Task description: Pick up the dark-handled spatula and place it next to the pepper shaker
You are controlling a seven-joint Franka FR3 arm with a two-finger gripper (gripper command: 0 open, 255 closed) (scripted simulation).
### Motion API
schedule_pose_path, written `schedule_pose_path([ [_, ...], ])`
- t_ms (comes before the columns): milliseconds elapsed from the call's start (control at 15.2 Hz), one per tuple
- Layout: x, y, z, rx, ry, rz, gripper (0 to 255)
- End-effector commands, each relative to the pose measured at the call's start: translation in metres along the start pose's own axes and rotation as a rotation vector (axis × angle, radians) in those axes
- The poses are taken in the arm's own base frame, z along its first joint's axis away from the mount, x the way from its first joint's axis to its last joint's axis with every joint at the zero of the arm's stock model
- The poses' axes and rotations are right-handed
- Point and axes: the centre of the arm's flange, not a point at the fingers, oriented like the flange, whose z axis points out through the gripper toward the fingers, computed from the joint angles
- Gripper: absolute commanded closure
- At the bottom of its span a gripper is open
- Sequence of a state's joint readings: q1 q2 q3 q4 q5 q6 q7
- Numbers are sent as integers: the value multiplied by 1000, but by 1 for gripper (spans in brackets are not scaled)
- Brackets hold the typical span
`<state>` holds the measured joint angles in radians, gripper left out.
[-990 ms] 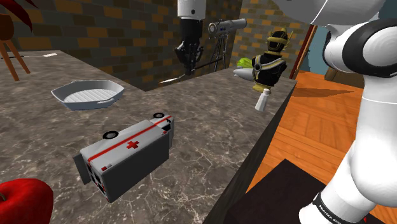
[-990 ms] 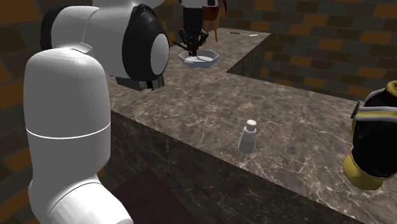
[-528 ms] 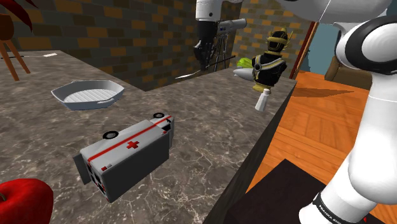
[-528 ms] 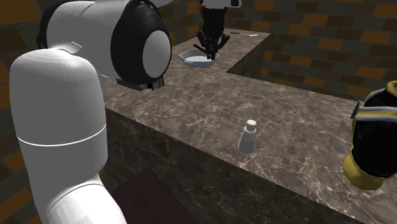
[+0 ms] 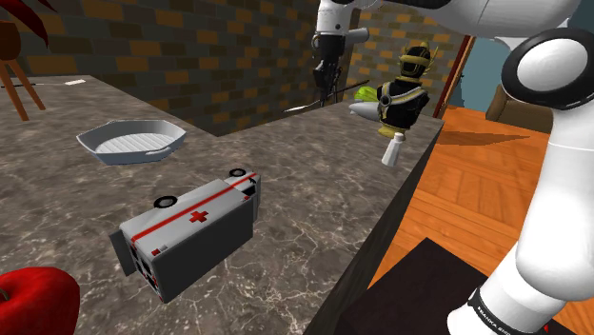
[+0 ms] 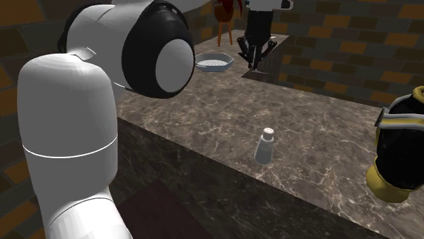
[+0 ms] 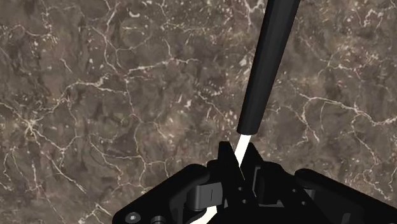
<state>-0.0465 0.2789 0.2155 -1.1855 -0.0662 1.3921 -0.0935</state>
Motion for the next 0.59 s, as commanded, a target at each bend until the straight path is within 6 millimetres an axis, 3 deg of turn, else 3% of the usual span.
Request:
schedule_pose_path([
  [0,1,26,0,0,0,-1,255],
  [66,2,47,0,0,0,-1,255],
  [528,4,47,37,0,0,-1,255],
])
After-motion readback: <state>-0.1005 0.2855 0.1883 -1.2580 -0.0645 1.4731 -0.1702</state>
